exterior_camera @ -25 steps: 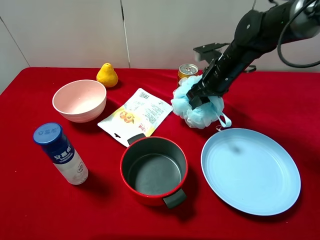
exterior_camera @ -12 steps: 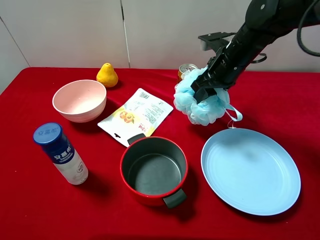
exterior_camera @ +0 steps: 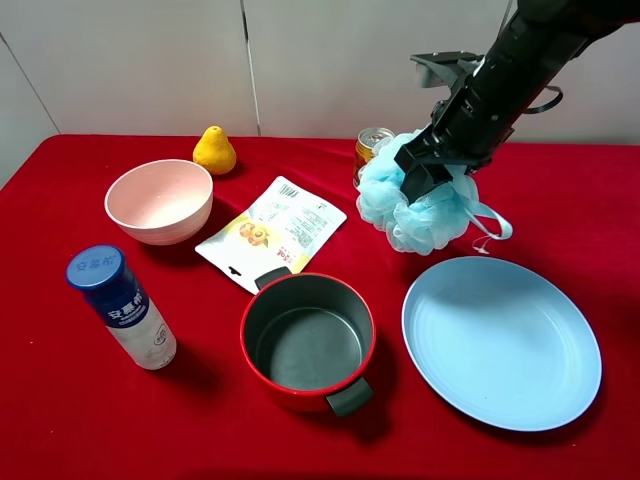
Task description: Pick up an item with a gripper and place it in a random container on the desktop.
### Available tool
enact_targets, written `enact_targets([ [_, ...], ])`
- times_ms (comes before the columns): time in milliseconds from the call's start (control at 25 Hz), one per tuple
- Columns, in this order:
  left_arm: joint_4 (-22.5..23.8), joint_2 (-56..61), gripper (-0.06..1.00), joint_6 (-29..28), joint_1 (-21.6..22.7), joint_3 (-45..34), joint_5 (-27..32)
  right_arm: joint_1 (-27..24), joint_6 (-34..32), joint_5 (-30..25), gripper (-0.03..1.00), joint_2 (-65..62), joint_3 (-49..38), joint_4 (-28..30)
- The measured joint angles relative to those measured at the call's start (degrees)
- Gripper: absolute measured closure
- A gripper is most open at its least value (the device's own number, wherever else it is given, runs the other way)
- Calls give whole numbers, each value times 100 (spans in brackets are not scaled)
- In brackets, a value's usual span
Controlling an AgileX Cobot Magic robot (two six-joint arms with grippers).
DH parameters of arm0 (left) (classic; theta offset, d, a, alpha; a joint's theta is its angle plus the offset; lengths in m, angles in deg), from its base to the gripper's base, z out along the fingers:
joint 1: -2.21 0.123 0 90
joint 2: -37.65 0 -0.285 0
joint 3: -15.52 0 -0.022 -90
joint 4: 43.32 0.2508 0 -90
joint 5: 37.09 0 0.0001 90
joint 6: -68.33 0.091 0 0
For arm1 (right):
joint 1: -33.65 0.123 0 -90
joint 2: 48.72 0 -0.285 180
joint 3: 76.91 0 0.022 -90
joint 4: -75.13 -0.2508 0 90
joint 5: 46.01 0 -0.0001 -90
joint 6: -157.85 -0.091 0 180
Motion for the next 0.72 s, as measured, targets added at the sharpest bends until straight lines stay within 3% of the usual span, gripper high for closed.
enact_targets([
  [280,0,0,-5,0,0,0,0,405,-523,-219,62,-382,0,316],
  [720,0,0,-5,0,0,0,0,1481,-1278,-594,63,-591,0,545],
])
